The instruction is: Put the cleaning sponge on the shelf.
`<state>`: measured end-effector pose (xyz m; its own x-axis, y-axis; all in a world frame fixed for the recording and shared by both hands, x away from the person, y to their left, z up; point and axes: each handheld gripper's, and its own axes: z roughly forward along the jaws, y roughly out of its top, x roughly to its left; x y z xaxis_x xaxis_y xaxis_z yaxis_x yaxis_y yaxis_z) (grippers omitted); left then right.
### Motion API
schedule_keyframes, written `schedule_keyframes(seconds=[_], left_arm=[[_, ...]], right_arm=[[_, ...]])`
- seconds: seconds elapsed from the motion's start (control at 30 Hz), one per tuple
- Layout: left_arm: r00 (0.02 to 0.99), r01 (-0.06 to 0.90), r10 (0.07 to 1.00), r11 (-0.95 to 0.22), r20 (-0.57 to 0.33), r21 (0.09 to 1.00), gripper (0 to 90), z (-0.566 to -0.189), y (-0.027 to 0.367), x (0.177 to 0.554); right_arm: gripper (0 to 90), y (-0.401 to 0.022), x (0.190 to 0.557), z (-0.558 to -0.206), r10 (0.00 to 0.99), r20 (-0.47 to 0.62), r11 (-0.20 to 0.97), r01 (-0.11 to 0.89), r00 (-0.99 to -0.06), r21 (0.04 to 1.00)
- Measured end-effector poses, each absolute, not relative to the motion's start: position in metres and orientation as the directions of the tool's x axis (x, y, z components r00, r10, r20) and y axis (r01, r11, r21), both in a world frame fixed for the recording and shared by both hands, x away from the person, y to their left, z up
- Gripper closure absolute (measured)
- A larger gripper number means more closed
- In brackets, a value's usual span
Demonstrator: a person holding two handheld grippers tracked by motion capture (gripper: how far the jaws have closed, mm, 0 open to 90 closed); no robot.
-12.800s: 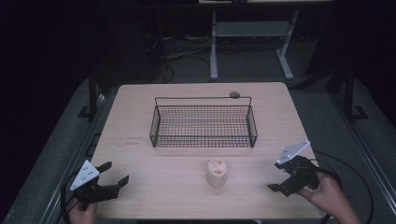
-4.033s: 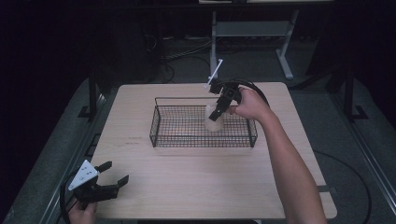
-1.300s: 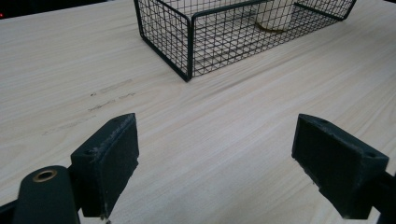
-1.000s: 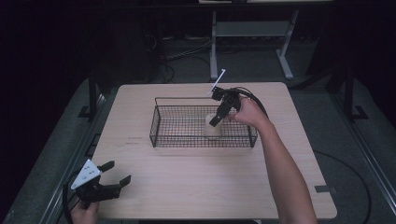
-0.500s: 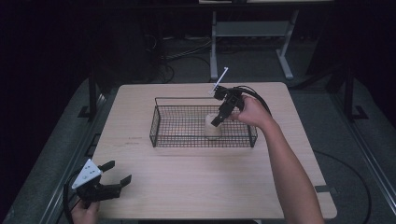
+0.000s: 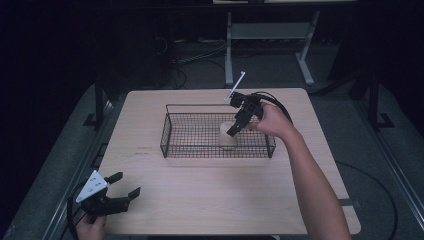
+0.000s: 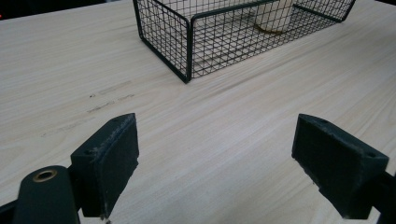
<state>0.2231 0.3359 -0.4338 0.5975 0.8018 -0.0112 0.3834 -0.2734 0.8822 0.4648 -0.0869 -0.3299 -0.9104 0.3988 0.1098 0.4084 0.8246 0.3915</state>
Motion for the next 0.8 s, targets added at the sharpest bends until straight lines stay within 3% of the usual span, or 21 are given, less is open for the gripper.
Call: schedule_keyframes(seconds=[0.8], left_arm=[[0.597,0.384,0.802,-0.272,-0.012,0.882,13.9,-0.434,0.336,0.223]], right_arm=[[18.2,-0.094,0.444,-0.327,0.368,0.102,0.842,0.378,-0.924,0.384]])
